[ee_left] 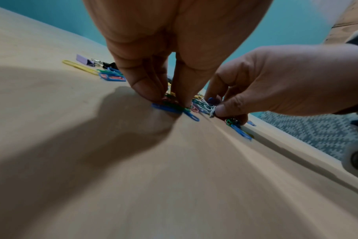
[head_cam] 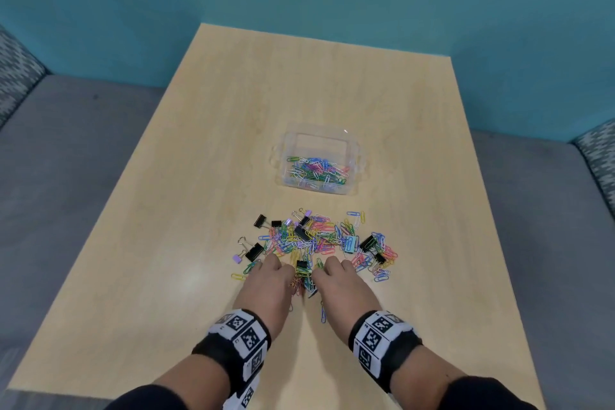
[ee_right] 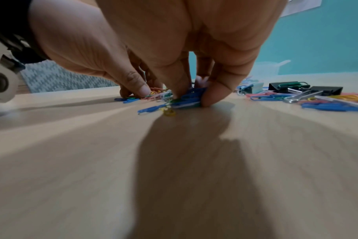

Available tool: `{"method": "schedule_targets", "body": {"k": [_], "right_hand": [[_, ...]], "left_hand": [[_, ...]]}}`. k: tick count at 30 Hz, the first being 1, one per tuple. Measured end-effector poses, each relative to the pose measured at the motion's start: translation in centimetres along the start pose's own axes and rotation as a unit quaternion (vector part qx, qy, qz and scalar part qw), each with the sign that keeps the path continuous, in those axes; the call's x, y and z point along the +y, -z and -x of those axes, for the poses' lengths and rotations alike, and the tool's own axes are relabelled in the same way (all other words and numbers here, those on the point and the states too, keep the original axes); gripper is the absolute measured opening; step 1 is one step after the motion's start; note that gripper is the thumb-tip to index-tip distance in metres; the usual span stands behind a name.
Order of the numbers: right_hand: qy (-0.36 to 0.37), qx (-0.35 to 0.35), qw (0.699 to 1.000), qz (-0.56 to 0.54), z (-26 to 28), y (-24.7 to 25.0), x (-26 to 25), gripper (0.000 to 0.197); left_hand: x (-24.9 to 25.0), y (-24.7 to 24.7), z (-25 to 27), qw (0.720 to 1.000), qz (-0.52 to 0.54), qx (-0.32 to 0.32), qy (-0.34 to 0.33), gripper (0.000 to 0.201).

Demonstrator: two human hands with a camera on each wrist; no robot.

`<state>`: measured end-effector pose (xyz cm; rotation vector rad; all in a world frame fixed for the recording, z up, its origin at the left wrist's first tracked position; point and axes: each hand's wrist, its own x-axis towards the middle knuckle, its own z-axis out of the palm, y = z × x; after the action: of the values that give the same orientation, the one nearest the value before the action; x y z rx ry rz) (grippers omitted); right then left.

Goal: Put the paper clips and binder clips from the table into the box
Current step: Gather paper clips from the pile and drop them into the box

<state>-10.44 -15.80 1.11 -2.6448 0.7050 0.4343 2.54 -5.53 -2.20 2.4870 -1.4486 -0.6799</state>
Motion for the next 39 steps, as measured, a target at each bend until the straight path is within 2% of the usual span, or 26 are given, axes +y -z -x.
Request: {"method": "schedule_targets", "body": {"k": [6, 8, 12, 15, 19, 21, 24, 28, 30, 33, 39], "right_hand": [[-0.011, 0.003, 0.999, -0.031, -0.4, -0.1, 0.6, 0.038], [-0.019, 0.002, 0.998, -0.053, -0.7, -0.4, 0.9, 0.029], [-0.043, 0.005, 0.995, -0.094, -1.0, -0.4, 1.0, 0.025], [-0.06, -0.014, 0.991, -0.118, -1.1, 0.2, 1.2, 0.019], [-0.043, -0.047, 0.99, -0.123, -1.3, 1.2, 1.7, 0.011], [-0.032, -0.069, 0.989, -0.129, -1.4, 1.8, 2.1, 0.007], [-0.014, -0.117, 0.983, -0.14, -1.6, 3.2, 3.0, 0.012], [-0.007, -0.144, 0.976, -0.161, -2.3, 6.6, 3.7, 0.005], [-0.015, -0.139, 0.971, -0.192, -3.4, 9.2, 4.2, 0.006], [-0.034, -0.099, 0.966, -0.235, -6.3, 13.4, 5.2, 0.008], [-0.069, 0.007, 0.979, -0.192, -13.7, 18.5, 6.5, 0.009]], "left_hand": [[0.4, 0.4, -0.2, 1.0, -0.001, -0.007, 0.006, 0.01], [0.8, 0.7, -0.1, 1.0, 0.003, -0.012, -0.002, 0.021], [1.5, 1.0, -0.4, 0.999, -0.02, -0.036, -0.015, 0.01], [1.1, 0.8, -0.6, 0.998, -0.026, -0.059, -0.014, 0.013], [0.7, 1.4, -0.7, 0.995, -0.029, -0.093, -0.006, 0.021], [0.7, 2.2, -0.9, 0.995, -0.01, -0.101, 0.0, 0.017], [0.7, 4.2, -1.2, 0.99, 0.064, -0.123, 0.011, 0.014], [1.3, 8.1, -2.7, 0.966, 0.204, -0.155, 0.046, 0.011], [1.7, 10.4, -4.6, 0.957, 0.25, -0.139, 0.047, 0.01], [2.2, 13.8, -8.9, 0.967, 0.242, -0.063, 0.035, 0.011], [3.9, 16.7, -16.7, 0.978, 0.206, 0.035, 0.026, 0.009]]}}
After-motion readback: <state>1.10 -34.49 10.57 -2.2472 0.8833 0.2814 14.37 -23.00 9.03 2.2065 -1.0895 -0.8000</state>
